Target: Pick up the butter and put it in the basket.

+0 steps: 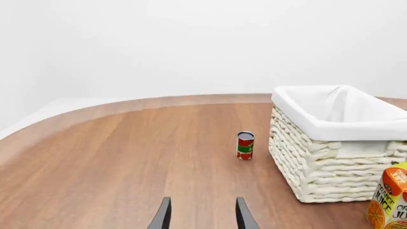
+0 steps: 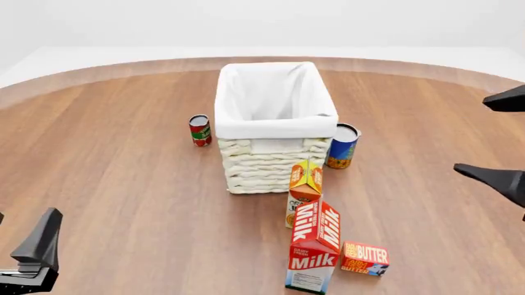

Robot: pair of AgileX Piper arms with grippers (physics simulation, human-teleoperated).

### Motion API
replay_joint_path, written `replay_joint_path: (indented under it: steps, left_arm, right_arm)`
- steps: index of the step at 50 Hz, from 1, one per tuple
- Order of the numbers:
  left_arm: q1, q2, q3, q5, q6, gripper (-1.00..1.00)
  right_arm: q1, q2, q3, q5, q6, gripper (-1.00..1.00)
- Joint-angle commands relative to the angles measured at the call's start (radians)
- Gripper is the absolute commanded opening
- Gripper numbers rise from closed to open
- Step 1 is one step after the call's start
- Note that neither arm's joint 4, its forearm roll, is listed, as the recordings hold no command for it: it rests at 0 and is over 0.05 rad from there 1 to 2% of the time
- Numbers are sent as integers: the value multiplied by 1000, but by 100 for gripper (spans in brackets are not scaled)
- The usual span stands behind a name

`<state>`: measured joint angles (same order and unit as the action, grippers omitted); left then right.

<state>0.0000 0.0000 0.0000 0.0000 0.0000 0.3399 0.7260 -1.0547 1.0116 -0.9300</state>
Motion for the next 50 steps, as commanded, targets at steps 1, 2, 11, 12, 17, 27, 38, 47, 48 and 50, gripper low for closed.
replay_joint_path:
  steps: [1,2,11,12,17,27,38,47,48,50]
  left_arm:
    - [0,0,0,0,0,100]
    - [0,0,0,0,0,100]
    - [0,0,0,0,0,100]
    - [0,0,0,0,0,100]
    - [0,0,0,0,0,100]
    - [0,0,0,0,0,100]
    - [0,0,0,0,0,100]
    - [0,0,0,0,0,100]
    - [0,0,0,0,0,100]
    - [0,0,0,0,0,100]
  right_arm:
    - [87,-58,74,97,-45,100]
    - [98,-54,67,109,-29,100]
    - [261,-79,33,190,68,100]
    - [283,-71,17,194,98,100]
    - [374,1,-49,207,293,100]
    - [436,26,19,205,418,100]
    - [451,39,97,174,434,100]
    - [453,64,163,122,425,100]
    - [456,67,163,121,429,100]
    - [455,71,166,115,428,100]
